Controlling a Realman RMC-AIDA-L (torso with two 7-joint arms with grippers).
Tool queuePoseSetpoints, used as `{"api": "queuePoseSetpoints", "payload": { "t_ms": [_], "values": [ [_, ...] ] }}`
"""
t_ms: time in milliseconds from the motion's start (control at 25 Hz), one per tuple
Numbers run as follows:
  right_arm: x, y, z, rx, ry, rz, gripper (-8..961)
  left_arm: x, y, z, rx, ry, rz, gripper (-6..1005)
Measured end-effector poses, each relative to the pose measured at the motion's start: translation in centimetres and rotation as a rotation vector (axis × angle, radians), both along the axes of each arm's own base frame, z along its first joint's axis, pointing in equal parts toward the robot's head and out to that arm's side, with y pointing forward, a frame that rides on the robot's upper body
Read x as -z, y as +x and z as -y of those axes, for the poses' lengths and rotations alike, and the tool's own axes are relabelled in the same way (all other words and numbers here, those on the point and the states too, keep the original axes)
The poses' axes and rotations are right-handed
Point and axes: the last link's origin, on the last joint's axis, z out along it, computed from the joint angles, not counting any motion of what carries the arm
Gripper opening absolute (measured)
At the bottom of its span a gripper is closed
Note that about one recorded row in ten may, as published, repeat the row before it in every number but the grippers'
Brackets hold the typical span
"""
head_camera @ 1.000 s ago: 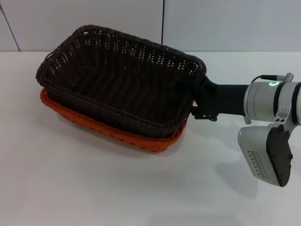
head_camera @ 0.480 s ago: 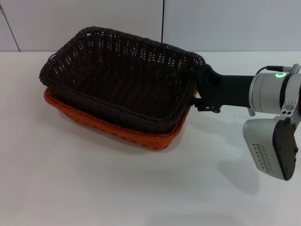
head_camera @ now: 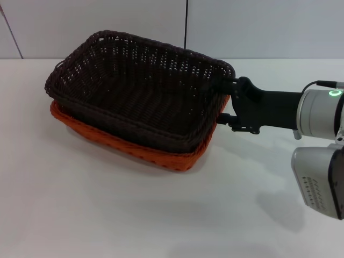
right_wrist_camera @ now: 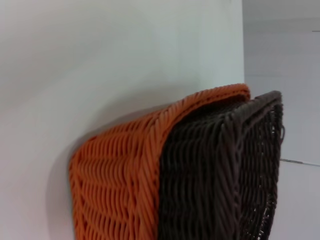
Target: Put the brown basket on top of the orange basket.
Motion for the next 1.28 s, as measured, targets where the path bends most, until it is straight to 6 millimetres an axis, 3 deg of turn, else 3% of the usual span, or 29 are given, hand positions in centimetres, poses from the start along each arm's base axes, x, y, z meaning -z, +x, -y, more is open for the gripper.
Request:
{"api": "queuePoseSetpoints", "payload": {
  "t_ms": [160, 320, 520, 560, 600, 640, 680, 760, 800, 960, 1000, 1040, 1080, 1120, 1200, 1280],
  "values": [
    [-0.6, -0.1, 0.7, 0.009, 0.015, -0.039, 823, 0.0, -0.1, 0.2, -0.003, 0.001, -0.001, 813],
    [-2.0, -0.5, 1.1, 0.045, 0.038, -0.184, 823, -0.1, -0.2, 0.6, -0.009, 0.017, 0.000, 813],
    [-5.0, 0.1, 1.4, 0.169, 0.094, -0.529, 823, -0.9, 0.1, 1.6, 0.007, 0.106, -0.013, 813],
    [-5.0, 0.1, 1.4, 0.169, 0.094, -0.529, 824, -1.1, 0.2, 1.8, 0.015, 0.120, -0.020, 813],
    [-6.1, 0.6, 1.6, 0.227, 0.111, -0.685, 824, -1.4, 0.5, 1.9, 0.033, 0.135, -0.040, 813],
    [-6.1, 0.6, 1.6, 0.227, 0.111, -0.685, 824, -1.4, 0.5, 1.9, 0.033, 0.135, -0.040, 813],
    [-7.2, 1.5, 1.9, 0.284, 0.125, -0.847, 824, -1.5, 0.7, 1.9, 0.037, 0.133, -0.072, 813],
    [-7.7, 2.0, 2.1, 0.314, 0.134, -0.932, 824, -1.6, 0.8, 1.9, 0.037, 0.130, -0.088, 813],
    [-8.5, 3.8, 2.9, 0.383, 0.151, -1.115, 824, -1.6, 0.9, 1.7, 0.038, 0.121, -0.115, 813],
    [-9.0, 7.1, 5.2, 0.412, 0.187, -1.324, 824, -1.6, 1.1, 1.5, 0.044, 0.116, -0.129, 813],
    [-8.9, 9.5, 8.0, 0.363, 0.228, -1.423, 824, -1.7, 1.1, 1.5, 0.048, 0.120, -0.133, 813],
    [-8.9, 9.5, 8.0, 0.363, 0.228, -1.423, 824, -1.7, 1.1, 1.5, 0.048, 0.120, -0.133, 813],
    [-9.2, 11.3, 11.1, 0.268, 0.252, -1.501, 824, -1.8, 1.2, 1.5, 0.049, 0.121, -0.135, 813],
    [-9.2, 11.3, 11.1, 0.268, 0.252, -1.501, 824, -1.8, 1.2, 1.4, 0.051, 0.122, -0.137, 813],
    [-9.8, 13.6, 14.9, 0.156, 0.230, -1.614, 824, -1.8, 1.4, 1.4, 0.063, 0.127, -0.145, 813],
    [-9.8, 14.2, 15.6, 0.149, 0.212, -1.659, 824, -1.9, 1.7, 1.4, 0.073, 0.135, -0.156, 813]
  ]
}}
